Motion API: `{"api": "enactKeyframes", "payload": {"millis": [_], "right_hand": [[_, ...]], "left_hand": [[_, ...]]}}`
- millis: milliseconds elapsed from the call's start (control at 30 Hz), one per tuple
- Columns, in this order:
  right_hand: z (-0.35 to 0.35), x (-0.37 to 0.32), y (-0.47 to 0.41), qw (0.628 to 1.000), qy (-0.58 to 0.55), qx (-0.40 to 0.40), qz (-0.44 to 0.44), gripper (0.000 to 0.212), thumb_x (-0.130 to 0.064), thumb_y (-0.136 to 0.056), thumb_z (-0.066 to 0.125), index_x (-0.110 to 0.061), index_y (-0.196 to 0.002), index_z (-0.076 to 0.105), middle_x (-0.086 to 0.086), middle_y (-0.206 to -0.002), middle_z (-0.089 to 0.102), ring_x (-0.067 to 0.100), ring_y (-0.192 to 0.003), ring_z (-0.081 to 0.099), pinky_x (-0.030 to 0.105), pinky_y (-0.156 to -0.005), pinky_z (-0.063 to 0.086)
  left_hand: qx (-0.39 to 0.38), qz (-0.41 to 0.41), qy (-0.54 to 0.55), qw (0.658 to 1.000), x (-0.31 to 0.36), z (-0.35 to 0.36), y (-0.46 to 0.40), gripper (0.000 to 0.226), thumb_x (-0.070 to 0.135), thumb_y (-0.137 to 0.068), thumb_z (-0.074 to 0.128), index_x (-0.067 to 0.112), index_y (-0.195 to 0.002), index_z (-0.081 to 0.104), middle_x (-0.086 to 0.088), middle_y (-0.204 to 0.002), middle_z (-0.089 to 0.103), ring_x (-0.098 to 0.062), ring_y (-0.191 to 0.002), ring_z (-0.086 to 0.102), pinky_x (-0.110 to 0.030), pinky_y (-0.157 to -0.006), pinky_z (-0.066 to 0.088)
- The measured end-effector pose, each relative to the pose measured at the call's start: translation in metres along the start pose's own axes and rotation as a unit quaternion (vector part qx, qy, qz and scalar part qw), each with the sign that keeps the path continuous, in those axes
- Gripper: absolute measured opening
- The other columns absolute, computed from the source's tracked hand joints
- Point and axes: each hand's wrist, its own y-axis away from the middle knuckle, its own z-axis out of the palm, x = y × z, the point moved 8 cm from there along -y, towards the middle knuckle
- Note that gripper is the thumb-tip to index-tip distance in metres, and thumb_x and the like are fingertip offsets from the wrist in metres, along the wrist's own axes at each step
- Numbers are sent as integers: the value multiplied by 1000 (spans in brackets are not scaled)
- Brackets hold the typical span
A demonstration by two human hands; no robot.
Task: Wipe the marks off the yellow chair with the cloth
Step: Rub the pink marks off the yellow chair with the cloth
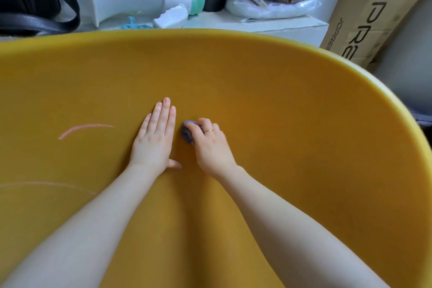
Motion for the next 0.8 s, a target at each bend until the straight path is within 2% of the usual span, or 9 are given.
{"api": "enactKeyframes", "payload": {"millis": [67,133,200,267,367,467,600,733,800], "right_hand": [[-38,18,4,995,30,86,46,46,-2,-67,59,-10,-112,61,17,-107,59,35,-73,55,31,-61,44],[-85,46,7,971,73,210,92,43,-5,-72,49,-11,-113,59,13,-110,53,33,-75,52,31,-65,42],[-125,78,9,937,119,297,136,44,-2,-78,49,-13,-121,48,7,-117,36,30,-87,41,35,-72,34],[-147,103,9,908,161,341,183,47,-1,-81,47,-13,-125,38,7,-119,27,27,-90,32,38,-75,31],[-132,105,-1,896,192,350,195,48,2,-81,40,-8,-126,31,7,-120,24,28,-90,31,38,-74,40],[-94,85,-27,907,139,351,188,47,-1,-77,32,-6,-124,32,10,-120,26,28,-88,32,36,-71,43],[-55,51,-54,930,39,319,179,48,-6,-75,30,-9,-122,35,9,-119,28,27,-87,33,35,-73,32],[-30,18,-62,969,13,231,90,45,-10,-78,33,-10,-123,38,10,-118,32,29,-85,40,36,-72,36],[-13,-1,-54,987,15,159,3,45,-13,-79,35,-11,-123,41,13,-119,36,32,-82,48,36,-69,44]], "left_hand": [[-14,2,-39,999,-3,-3,4,140,67,-62,68,2,-133,-34,-15,-151,-29,-27,-143,-18,-35,-115,-10],[-11,-20,-60,998,-9,-9,3,141,72,-60,64,2,-129,-38,-19,-150,-29,-31,-142,-19,-38,-110,-17],[-10,-42,-56,997,-14,-15,0,144,75,-57,64,3,-128,-39,-23,-149,-29,-35,-141,-19,-40,-107,-20],[-10,-40,-45,998,-14,-17,-3,146,75,-55,64,3,-127,-40,-23,-148,-30,-35,-141,-20,-39,-107,-18],[-6,-26,-22,999,-12,-12,-5,146,75,-55,64,5,-127,-42,-21,-147,-33,-34,-140,-23,-38,-107,-17],[19,-11,3,1000,-14,-12,-7,151,76,-50,68,9,-131,-41,-15,-145,-38,-29,-137,-29,-37,-109,-18],[32,-10,7,999,-22,-7,-11,161,74,-24,76,13,-139,-19,-13,-149,-23,-29,-139,-16,-33,-112,-19],[32,-18,11,999,-20,-5,-14,165,69,-11,79,9,-144,1,-18,-153,0,-32,-141,5,-35,-115,0],[17,-27,4,999,-16,-11,-10,161,67,-22,81,9,-148,-1,-15,-156,0,-31,-144,8,-35,-116,4]]}}
